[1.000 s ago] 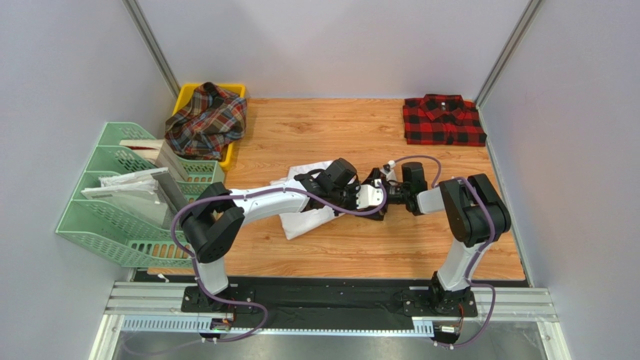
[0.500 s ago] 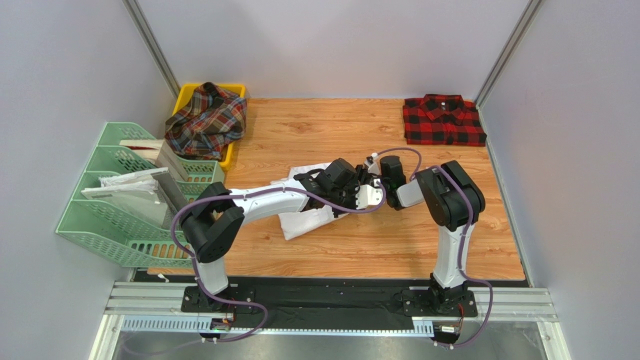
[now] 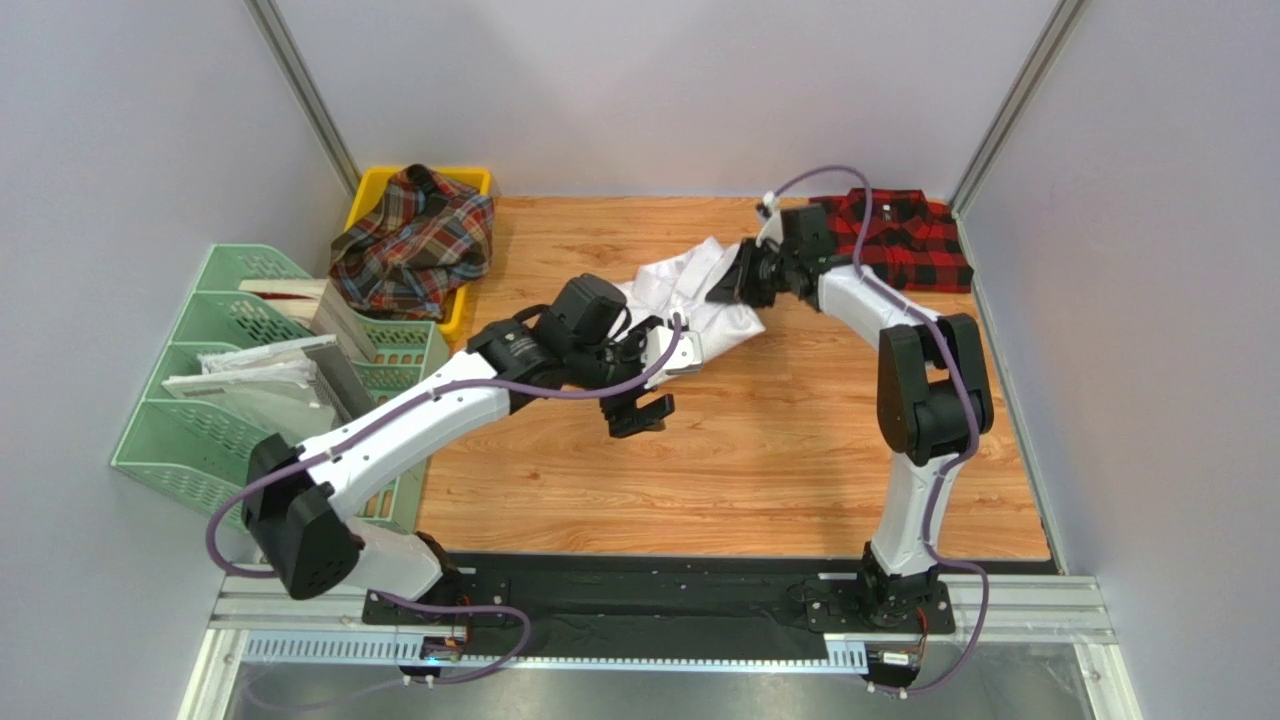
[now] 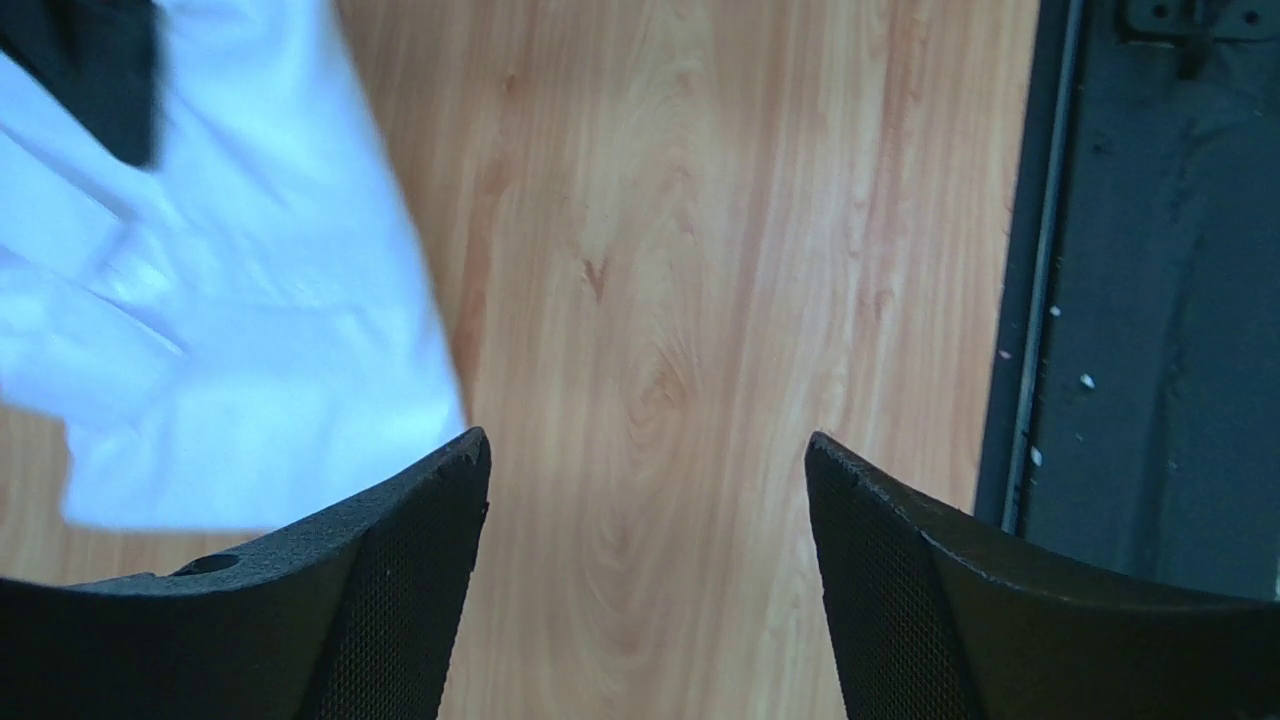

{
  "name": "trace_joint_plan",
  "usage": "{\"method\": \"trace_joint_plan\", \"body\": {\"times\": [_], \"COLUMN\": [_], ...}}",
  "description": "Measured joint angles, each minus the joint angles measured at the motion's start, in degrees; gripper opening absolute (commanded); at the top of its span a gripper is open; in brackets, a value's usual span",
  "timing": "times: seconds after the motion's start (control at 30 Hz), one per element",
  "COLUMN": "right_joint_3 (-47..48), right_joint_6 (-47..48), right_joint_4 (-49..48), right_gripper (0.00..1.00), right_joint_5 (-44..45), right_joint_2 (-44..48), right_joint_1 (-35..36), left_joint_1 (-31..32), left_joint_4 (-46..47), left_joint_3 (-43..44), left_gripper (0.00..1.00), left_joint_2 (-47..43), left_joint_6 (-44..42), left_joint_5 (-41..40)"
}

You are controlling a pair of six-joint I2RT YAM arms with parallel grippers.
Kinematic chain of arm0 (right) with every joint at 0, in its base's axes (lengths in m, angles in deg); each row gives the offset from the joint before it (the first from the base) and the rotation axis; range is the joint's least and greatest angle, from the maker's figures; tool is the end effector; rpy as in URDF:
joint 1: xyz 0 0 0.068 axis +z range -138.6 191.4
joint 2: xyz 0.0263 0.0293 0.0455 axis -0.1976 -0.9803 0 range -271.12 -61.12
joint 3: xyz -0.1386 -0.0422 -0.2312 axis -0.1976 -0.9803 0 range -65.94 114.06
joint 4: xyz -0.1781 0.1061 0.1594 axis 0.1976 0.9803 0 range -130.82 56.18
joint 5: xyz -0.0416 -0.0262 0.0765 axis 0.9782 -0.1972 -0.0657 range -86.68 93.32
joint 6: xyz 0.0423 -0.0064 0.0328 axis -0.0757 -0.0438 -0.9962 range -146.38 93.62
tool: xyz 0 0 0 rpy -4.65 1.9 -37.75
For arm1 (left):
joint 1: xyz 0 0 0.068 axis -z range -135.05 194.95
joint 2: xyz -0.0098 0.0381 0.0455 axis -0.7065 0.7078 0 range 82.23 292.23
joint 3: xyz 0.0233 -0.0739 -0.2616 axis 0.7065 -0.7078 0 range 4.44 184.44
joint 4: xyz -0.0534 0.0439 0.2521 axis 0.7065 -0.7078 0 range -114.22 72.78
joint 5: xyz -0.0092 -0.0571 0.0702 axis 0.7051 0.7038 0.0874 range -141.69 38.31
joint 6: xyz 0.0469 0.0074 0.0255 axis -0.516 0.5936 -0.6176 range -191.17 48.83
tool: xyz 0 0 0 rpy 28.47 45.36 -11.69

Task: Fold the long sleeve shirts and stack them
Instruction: Neatly place the folded shirt to the corner

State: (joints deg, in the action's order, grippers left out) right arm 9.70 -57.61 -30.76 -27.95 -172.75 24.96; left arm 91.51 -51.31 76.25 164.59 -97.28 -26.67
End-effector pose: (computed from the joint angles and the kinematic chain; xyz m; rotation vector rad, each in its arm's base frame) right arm 0.4072 0.1173 0.1884 0.1026 2.4602 1.0093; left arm 0.2038 -0.2371 0.3146 1.5680 1.7641 -0.6875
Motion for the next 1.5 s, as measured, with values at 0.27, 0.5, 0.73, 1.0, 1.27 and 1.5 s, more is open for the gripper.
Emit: {"method": "trace_joint_plan", "body": {"times": [0.27,0.5,0.73,1.0,1.27,1.5], "right_joint_3": [39.60,57.27,57.94,58.34,59.82,60.50], "right_joint_6": [28.65,42.45,51.71,54.84,54.84,54.86], "right_joint_4": [27.17,38.45,41.94,41.70,38.16,37.62], "right_gripper": [0.00,0.00,0.00,0.00,0.00,0.00], "right_joint_5": [4.96,12.13,15.82,17.62,18.43,18.25], "right_joint_2": [-14.03,-24.35,-24.00,-21.16,-17.33,-16.41], "right_joint_1": [-6.27,-11.56,-13.90,-16.52,-18.51,-18.56], "left_joint_1": [-0.26,-0.33,-0.33,-0.35,-0.44,-0.44], "left_joint_4": [-6.97,-9.88,-9.86,-10.27,-10.34,-10.47], "left_joint_3": [-10.32,-14.01,-14.88,-15.65,-15.65,-15.65], "left_gripper": [0.84,0.84,0.84,0.85,0.85,0.85], "left_joint_2": [-7.43,-7.48,-8.04,-8.44,-8.44,-8.44], "left_joint_6": [3.65,6.80,7.02,7.17,7.17,7.17], "left_joint_5": [0.55,-0.07,-0.46,-1.29,-1.97,-2.47]}}
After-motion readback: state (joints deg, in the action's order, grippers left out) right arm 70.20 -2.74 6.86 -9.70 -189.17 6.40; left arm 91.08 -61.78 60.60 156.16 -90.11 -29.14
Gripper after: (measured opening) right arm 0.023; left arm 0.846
